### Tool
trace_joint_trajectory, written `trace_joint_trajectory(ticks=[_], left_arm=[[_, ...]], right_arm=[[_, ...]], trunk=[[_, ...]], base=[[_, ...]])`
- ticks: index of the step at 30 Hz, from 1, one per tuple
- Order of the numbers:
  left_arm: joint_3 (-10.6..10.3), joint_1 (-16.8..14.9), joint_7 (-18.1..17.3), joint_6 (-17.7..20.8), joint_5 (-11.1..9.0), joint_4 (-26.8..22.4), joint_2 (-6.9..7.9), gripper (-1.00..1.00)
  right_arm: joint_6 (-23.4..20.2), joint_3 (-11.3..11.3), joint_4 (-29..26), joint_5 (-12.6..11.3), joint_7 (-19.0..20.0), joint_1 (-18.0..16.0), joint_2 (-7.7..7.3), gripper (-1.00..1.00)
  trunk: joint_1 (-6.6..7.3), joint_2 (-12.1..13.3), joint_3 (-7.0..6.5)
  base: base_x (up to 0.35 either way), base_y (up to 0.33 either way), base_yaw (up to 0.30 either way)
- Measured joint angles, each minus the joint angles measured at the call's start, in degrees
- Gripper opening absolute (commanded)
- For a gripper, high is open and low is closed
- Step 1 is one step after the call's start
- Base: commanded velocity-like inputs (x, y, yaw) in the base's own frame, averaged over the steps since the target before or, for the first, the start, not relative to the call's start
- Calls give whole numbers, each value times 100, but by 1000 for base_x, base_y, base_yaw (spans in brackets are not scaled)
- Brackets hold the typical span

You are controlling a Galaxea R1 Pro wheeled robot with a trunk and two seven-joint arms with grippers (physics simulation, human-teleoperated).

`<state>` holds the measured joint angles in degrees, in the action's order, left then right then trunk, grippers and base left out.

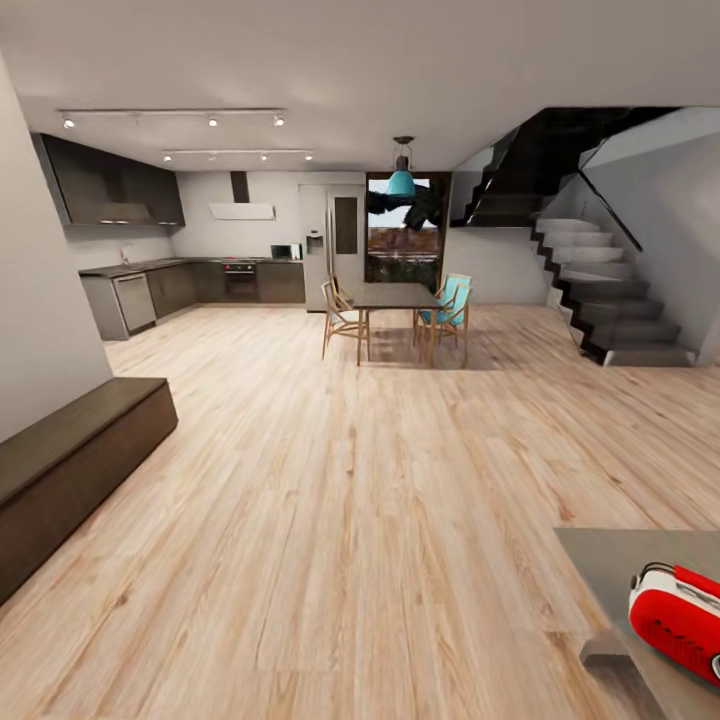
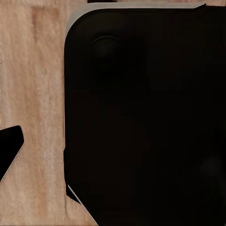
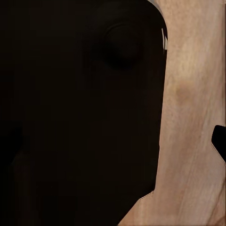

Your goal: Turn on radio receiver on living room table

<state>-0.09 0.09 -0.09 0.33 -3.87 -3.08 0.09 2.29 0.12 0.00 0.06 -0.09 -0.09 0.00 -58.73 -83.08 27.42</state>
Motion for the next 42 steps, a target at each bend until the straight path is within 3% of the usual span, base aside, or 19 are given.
trace_joint_trajectory(ticks=[14,20,42], left_arm=[[0,0,0,-24,-5,0,0,100],[-1,0,0,-55,-2,0,6,100],[0,0,0,-59,0,0,0,100]], right_arm=[[0,14,0,1,0,0,0,100],[4,13,0,-4,0,0,0,100],[8,6,0,-7,0,0,0,100]], trunk=[[0,0,0],[0,0,0],[0,0,-48]], base=[[327,0,0],[61,0,-41],[2,0,-263]])
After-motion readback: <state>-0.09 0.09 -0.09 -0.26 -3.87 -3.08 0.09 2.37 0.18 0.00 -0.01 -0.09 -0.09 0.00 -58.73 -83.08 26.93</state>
